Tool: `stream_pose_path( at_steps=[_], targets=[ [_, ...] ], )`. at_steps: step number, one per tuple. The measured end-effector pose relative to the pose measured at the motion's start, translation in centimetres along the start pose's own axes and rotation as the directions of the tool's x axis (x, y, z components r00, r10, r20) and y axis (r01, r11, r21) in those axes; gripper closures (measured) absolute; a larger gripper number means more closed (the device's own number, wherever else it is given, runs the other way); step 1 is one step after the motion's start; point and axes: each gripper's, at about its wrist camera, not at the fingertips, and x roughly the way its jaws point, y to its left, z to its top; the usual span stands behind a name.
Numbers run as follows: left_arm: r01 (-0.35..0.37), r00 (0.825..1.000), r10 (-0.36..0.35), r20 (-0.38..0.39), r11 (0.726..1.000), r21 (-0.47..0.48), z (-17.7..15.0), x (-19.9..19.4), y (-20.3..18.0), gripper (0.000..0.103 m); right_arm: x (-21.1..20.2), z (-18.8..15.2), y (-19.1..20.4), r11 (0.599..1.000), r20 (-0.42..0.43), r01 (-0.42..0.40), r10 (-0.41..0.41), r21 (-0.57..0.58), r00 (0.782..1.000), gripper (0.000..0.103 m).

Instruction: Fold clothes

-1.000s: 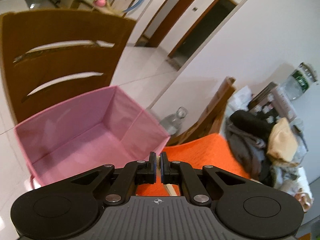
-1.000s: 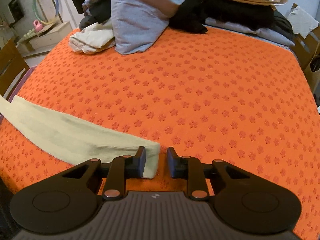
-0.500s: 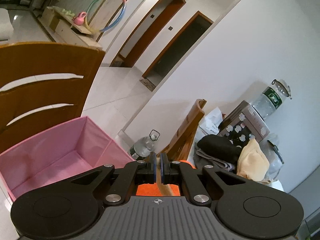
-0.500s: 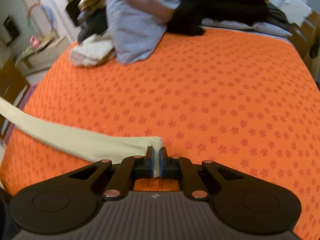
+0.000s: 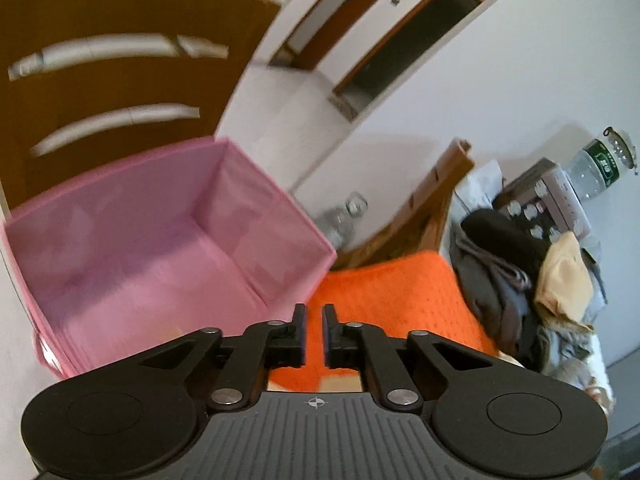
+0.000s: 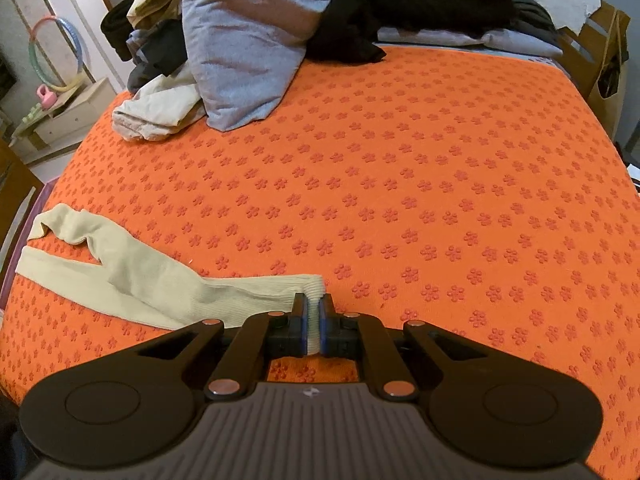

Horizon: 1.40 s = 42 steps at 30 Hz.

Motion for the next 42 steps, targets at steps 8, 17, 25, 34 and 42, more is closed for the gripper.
stream_pose_path(
  at_steps=[8,17,25,34,42],
  targets=[
    [0.057,0.987,-0.073,-0.146,0.992,-0.111,-2.7,3.7,-0.1,0.059,0.5,-0.2,0.3,1.0,-0.023,0.018,-0.018,0.02,1.0,0.096],
    [0.097,0.962,-0.115,-0.246,0.992,-0.083,-4.4,7.3,-1.8,0.058,0.9,-0.2,0.2,0.999,-0.036,0.027,-0.026,0.044,0.999,0.095],
    [0.107,0.948,-0.12,-0.294,0.993,-0.058,-5.2,8.9,-2.5,0.059,1.2,-0.2,0.1,0.997,-0.04,0.033,-0.031,0.064,0.999,0.095],
    [0.107,0.97,-0.098,-0.221,0.994,0.033,-5.5,8.0,-3.5,0.098,1.0,-0.3,0.2,0.996,-0.036,0.04,-0.037,0.077,0.999,0.095],
    [0.118,0.984,-0.103,-0.148,0.988,0.101,-3.5,5.4,-5.8,0.098,0.9,-0.3,0.3,0.996,-0.029,0.045,-0.043,0.073,0.999,0.095]
  ],
)
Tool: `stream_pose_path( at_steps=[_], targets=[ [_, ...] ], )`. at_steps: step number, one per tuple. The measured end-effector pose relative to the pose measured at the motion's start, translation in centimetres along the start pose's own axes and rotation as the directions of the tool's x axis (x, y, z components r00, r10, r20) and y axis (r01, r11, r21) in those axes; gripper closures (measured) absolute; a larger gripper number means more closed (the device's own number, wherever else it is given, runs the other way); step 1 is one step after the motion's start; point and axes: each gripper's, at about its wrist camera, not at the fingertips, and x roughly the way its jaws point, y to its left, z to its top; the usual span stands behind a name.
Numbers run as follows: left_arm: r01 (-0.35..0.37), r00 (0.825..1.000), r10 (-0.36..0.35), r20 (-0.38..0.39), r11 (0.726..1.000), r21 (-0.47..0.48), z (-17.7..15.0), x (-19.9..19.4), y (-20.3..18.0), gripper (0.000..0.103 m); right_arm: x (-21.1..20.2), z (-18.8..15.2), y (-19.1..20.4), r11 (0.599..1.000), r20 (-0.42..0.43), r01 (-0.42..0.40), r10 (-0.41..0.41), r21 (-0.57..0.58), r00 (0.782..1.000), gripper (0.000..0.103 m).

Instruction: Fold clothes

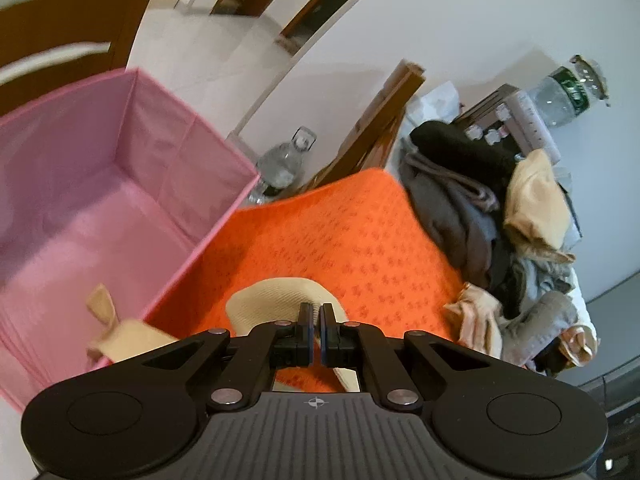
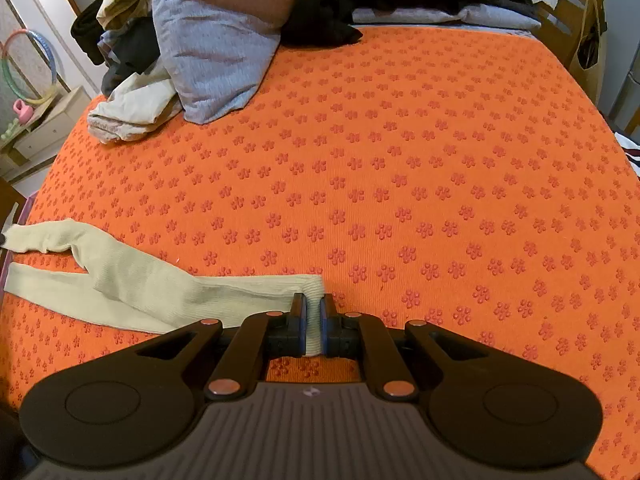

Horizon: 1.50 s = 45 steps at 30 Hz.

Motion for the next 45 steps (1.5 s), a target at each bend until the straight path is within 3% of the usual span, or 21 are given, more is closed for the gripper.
stream_pose_path(
  at_steps=[11,20,35,43,45],
  targets=[
    [0.042,0.997,-0.048,0.065,0.995,0.09,3.4,-5.7,-3.1,0.098,-0.1,-0.1,0.0,1.0,0.016,0.008,-0.008,-0.007,1.0,0.095],
    [-0.001,0.998,-0.006,0.062,0.993,0.119,3.8,-7.3,-2.6,0.098,0.0,0.0,0.0,1.0,0.019,0.004,-0.003,-0.019,1.0,0.095],
    [-0.098,0.995,0.098,0.011,0.989,0.107,1.6,-6.1,0.3,0.098,0.0,0.3,0.4,0.999,0.006,0.003,-0.003,-0.051,1.0,0.094],
    [-0.185,0.981,0.19,-0.035,0.978,0.1,-0.4,-3.1,2.7,0.097,-0.2,0.4,0.2,0.999,0.018,-0.018,0.019,-0.051,1.0,0.093],
    [-0.204,0.977,0.209,-0.044,0.974,0.099,-0.8,-2.7,3.1,0.097,-0.6,0.5,0.0,0.999,0.035,-0.033,0.034,-0.039,0.999,0.089]
  ],
)
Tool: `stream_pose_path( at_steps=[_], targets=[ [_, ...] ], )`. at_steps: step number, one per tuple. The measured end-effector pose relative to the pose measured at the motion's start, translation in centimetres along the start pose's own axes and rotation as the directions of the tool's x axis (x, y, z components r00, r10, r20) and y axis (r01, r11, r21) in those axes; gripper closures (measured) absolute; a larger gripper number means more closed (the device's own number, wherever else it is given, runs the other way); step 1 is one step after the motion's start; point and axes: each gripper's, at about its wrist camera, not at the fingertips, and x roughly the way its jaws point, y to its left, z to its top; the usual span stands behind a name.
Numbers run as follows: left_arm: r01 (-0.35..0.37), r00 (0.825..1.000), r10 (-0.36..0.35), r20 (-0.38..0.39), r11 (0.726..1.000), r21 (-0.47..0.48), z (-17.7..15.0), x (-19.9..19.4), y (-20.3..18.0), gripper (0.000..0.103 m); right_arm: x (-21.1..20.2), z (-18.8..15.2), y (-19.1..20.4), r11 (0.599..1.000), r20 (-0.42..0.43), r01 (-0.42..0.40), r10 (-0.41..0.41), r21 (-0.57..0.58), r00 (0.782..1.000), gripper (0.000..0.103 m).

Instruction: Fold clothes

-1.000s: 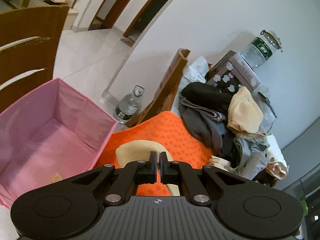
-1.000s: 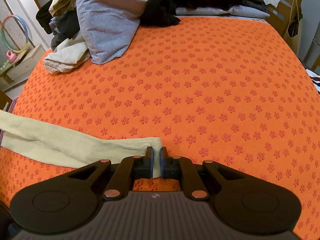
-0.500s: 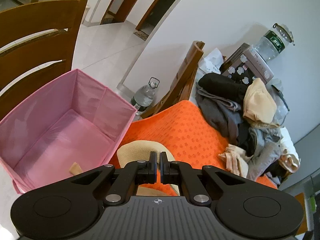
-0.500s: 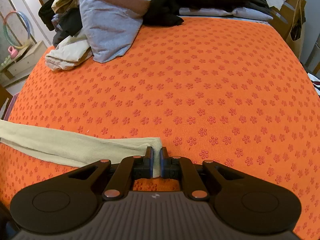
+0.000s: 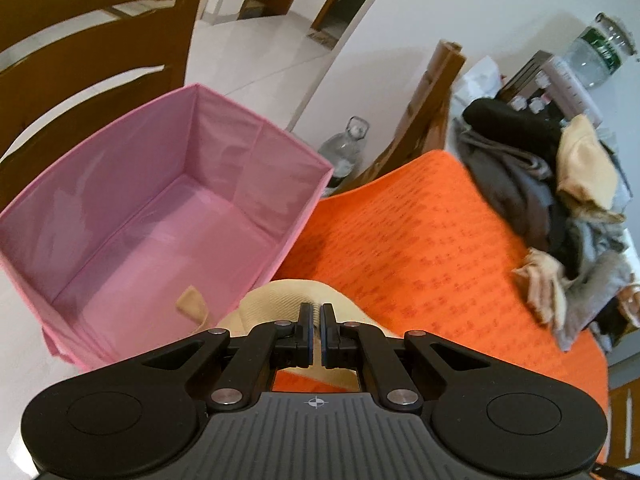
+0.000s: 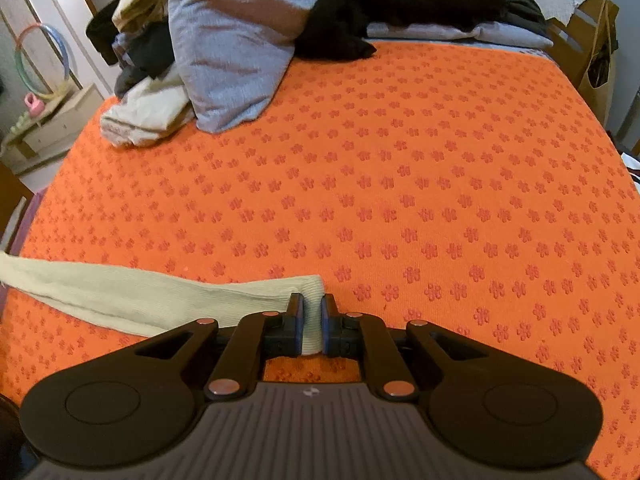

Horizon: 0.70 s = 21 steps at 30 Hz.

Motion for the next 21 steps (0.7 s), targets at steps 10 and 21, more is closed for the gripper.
stream_pose_path(
  at_steps=[10,21],
  targets=[
    [-0.037,0.999,0.036,-0.016,0.999,-0.035,-1.0,1.2,0.6,0.085,-0.1,-0.6,-1.8,0.998,0.022,-0.055,0.054,0.032,0.998,0.071],
    [-0.043,0.997,0.043,0.06,0.999,0.006,-0.7,-1.7,-1.8,0.063,-0.3,-0.3,-2.2,0.981,0.062,-0.156,0.15,0.115,0.987,0.097]
  ],
)
